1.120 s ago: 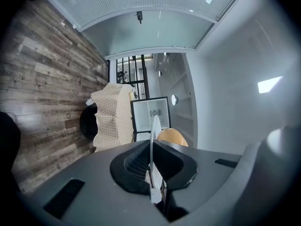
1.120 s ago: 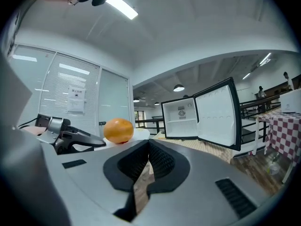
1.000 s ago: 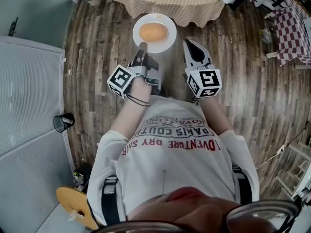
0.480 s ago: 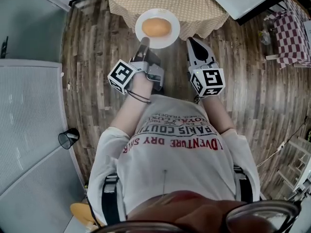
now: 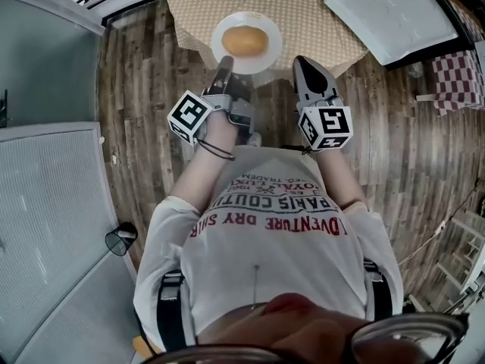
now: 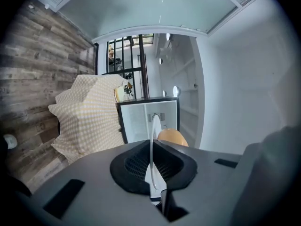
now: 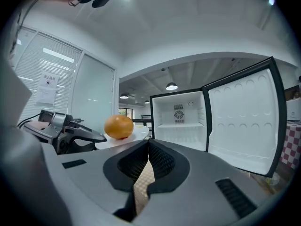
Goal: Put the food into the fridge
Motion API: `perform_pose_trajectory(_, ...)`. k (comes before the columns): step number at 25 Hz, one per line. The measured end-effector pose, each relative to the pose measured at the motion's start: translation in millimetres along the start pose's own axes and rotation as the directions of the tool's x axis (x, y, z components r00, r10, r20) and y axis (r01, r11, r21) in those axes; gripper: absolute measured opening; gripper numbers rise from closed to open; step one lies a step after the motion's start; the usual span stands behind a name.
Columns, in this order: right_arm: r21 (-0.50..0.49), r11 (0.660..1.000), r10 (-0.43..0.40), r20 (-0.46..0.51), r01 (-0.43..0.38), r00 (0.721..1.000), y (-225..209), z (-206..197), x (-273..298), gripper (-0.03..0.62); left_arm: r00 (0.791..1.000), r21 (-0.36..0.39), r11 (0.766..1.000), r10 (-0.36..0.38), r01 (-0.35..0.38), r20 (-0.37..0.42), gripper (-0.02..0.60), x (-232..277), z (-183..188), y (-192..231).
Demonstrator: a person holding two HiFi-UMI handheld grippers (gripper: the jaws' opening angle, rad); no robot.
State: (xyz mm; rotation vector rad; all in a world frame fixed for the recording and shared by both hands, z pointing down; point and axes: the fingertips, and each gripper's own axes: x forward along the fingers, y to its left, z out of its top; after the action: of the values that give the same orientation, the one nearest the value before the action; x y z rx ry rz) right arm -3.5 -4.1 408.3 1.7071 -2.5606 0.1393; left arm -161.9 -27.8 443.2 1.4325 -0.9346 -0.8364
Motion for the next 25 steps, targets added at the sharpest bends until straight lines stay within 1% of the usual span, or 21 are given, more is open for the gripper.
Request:
perform_pose_trajectory(2, -0.002, 1.000, -0.008, -0.009, 0.008, 1.000, -6.5, -0.3, 14.9, 0.025, 1.000, -0.014, 1.000, 0.015, -0.015, -0.005, 0.032, 17.0, 6.8, 6.8)
perform_pose_trajectory(5, 0.007, 1.000, -0.024, -0.032, 0.024, 0.999, -25.1, -5.9, 42.2, 0.025, 0.998, -0.043, 0.997, 0.060, -0.060, -0.015, 0.032, 45.2, 14.7, 24.6)
perform_pose_trajectory(10, 0.031, 0.999, -0.034, -0.028, 0.035, 0.999, -67.3, -5.9, 83.2, 0.025, 0.996, -0.051, 0.994, 0.094, -0.095, -0.006, 0.032, 93.9, 18.1, 34.4)
perform_pose_trajectory(14, 0.021, 1.000, -0.002, -0.024, 0.003, 1.000, -104.1, 1.0, 118.7, 0.025, 0.995, -0.058, 0.994, 0.093, -0.091, 0.031, 0.032, 139.4, 18.5, 29.8)
perform_pose_trajectory(20, 0.016, 0.998, 0.054, -0.024, -0.053, 0.998, -171.2, 14.2, 176.0, 0.025, 0.993, -0.040, 0.996, 0.082, -0.079, 0.082, 0.032, 219.8, 13.6, 14.7)
perform_pose_trajectory(22, 0.022, 0.997, 0.077, -0.034, -0.076, 0.996, -185.2, 13.4, 195.9, 0.025, 0.991, -0.045, 0.996, 0.086, -0.082, 0.098, 0.032, 242.0, 14.8, 14.2)
perform_pose_trajectory(25, 0.016, 0.994, 0.113, -0.045, -0.112, 0.993, -196.1, 12.9, 207.1, 0.025, 0.990, -0.054, 0.995, 0.090, -0.084, 0.110, 0.032, 260.8, 8.9, 14.8)
